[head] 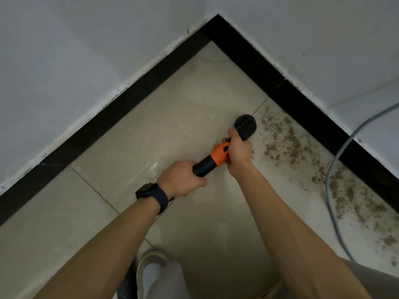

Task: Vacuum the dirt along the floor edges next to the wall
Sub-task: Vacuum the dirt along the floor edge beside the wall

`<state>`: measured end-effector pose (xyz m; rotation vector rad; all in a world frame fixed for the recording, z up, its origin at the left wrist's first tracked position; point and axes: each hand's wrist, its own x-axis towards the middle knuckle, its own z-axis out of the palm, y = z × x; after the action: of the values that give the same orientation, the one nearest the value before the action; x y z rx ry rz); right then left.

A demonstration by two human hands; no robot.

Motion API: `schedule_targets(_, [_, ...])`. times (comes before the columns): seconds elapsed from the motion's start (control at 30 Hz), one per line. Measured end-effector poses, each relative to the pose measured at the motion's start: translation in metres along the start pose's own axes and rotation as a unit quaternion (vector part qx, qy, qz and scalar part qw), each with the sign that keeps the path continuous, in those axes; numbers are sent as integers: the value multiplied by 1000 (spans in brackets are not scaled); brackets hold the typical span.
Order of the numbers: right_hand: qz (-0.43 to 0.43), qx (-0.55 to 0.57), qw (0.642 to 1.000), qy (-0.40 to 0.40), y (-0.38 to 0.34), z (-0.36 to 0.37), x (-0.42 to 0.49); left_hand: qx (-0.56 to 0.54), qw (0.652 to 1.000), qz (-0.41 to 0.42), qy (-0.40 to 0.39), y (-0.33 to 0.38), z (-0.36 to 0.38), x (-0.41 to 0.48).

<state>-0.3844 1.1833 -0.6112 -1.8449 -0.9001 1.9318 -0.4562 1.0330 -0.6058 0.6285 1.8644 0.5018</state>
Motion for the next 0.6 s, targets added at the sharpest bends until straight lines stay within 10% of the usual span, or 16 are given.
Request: schedule_targets(0.6, [57, -15, 998, -16, 100, 28, -79, 51, 996, -74, -13, -100, -17, -82])
